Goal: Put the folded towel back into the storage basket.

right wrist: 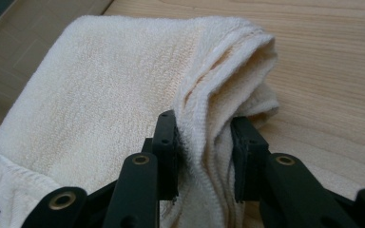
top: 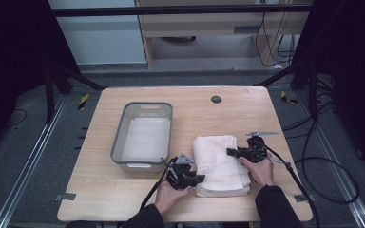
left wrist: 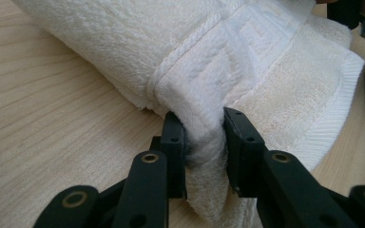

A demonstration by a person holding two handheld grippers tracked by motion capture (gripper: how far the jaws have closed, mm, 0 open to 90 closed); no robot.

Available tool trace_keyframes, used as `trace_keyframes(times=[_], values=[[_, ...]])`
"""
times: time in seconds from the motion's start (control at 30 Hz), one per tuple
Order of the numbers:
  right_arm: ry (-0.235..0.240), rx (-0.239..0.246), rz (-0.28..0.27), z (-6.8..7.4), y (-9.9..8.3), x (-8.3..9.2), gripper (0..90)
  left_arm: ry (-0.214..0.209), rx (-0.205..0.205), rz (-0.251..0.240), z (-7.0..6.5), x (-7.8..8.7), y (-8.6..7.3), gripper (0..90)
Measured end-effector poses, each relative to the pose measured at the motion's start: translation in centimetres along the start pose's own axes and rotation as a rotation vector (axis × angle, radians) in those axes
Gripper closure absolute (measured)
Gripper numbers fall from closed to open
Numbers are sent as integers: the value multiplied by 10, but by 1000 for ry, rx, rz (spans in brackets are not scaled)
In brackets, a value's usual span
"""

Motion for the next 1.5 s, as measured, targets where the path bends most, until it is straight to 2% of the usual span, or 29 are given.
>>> trace_keyframes(times=[0.1,0.2,0.37,0.57,0.73,1.1,1.5], values=[[13,-3,-5,2,3,3,685,-5,6,-8,-1,2,2,722],[16,10,-13,5,7,8,688,-6,-20,-13,-2,5,3,725],[21,30,-38,12,12,13,688,-3,-30,-30,-4,11,7,730],[34,42,-80,21,23,24,689,-18,-16,-57,-8,19,15,732],[43,46,-103,26,30,29,690,-20,-23,-66,-10,23,22,733],[62,63,-161,38,45,40,690,0,-80,-103,-17,36,38,733],[68,87,-200,47,58,48,690,-6,-89,-143,-22,46,51,733]])
Point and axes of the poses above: each handheld gripper's, and its own axes: x roughly backward along the jaws, y roughly out of its top, z roughly to its left, the point moved 10 cm from there along -x, roughly forward along the jaws, and after that the axes turned 15 degrees about -z, right-handed, at the moved point
